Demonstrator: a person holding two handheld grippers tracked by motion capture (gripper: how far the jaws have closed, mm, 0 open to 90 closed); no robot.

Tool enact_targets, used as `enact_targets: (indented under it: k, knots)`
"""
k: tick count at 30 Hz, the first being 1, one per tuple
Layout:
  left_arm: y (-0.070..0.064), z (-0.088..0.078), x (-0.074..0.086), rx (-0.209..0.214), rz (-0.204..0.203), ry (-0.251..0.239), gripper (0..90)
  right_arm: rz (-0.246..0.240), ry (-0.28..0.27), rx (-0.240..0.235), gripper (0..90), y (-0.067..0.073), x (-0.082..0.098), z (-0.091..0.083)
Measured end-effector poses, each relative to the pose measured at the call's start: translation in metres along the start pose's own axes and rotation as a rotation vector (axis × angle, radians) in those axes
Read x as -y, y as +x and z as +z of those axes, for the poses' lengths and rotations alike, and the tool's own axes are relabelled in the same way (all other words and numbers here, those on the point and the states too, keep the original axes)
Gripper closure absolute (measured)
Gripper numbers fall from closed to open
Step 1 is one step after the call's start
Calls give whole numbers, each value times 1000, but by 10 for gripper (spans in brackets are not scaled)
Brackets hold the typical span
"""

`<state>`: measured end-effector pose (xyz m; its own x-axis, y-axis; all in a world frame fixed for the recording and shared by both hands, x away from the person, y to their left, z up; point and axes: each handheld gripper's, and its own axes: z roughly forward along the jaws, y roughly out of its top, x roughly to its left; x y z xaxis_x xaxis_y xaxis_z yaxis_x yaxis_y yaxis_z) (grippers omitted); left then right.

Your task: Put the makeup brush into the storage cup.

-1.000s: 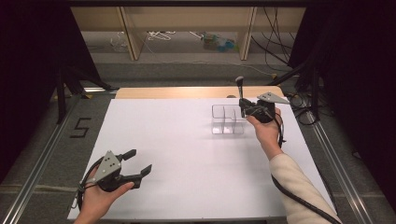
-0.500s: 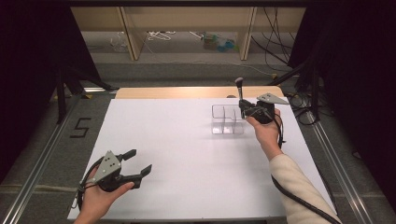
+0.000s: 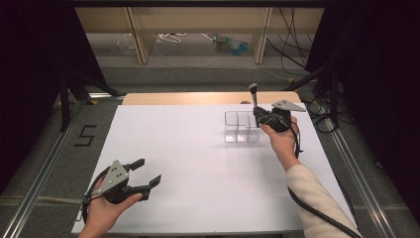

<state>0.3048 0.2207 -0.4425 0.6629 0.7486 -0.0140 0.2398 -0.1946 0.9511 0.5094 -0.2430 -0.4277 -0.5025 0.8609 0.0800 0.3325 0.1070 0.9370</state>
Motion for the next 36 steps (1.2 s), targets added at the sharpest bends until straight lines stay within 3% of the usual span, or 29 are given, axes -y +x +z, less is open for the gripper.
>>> enact_targets:
  k: [9, 36]
  knots:
    - [0, 0, 0, 0, -1, 0, 219, 8, 3, -18, 793, 1, 2, 1]
    - [0, 0, 0, 2, 8, 1, 219, -7, 22, -8, 792, 0, 6, 2]
